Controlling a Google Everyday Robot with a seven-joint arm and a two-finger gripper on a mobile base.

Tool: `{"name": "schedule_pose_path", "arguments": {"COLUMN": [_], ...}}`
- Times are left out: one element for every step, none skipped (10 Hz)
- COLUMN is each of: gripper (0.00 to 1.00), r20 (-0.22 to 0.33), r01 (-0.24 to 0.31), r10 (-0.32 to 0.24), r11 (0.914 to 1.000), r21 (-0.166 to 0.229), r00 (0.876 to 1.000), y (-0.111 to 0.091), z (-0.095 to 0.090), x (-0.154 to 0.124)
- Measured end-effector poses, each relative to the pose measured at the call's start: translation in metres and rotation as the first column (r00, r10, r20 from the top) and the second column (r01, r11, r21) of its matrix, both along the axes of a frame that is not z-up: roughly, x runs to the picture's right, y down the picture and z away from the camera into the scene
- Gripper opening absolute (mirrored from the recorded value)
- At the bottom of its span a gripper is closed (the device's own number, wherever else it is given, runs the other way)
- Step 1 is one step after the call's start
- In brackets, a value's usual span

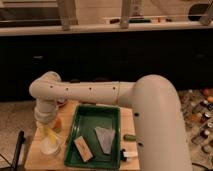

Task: Place banana in paper cup

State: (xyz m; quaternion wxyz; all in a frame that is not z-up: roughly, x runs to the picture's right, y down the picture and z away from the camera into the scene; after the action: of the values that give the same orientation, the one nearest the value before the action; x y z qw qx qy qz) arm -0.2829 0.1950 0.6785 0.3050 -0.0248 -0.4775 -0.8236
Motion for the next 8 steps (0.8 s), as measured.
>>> {"name": "schedule_pose_path", "arguments": {"gripper": [0.01,0.01,0.01,0.01,0.01,0.01,0.01,0.02], "r20": [0.001,0.003,0.003,0.002,0.000,-0.004,-0.008,-0.011], "r01": [0.002,0.002,0.003,0.005,0.008,0.011,0.015,0.019], "r10": [-0.002,-0.002,-0.003,-0.005,-0.008,-0.011,-0.015,-0.019], "r11": [1.0000,1.0000,1.0000,1.0000,1.0000,0.9999,0.9999,0.9998], "r21": [0.000,0.001,0.002,0.002,0.001,-0.001,-0.005,-0.009], "r00": [1.000,1.000,1.000,1.000,1.000,1.000,1.000,1.000], "y": [0.002,0.003,0.005,0.007,0.009,0.011,0.014,0.015], "z": [0.000,-0.001,-0.002,-0.003,-0.004,-0.005,-0.005,-0.005], "x": [-0.002,-0.003,-0.006,-0.007,-0.009,-0.011,-0.013,-0.012]}}
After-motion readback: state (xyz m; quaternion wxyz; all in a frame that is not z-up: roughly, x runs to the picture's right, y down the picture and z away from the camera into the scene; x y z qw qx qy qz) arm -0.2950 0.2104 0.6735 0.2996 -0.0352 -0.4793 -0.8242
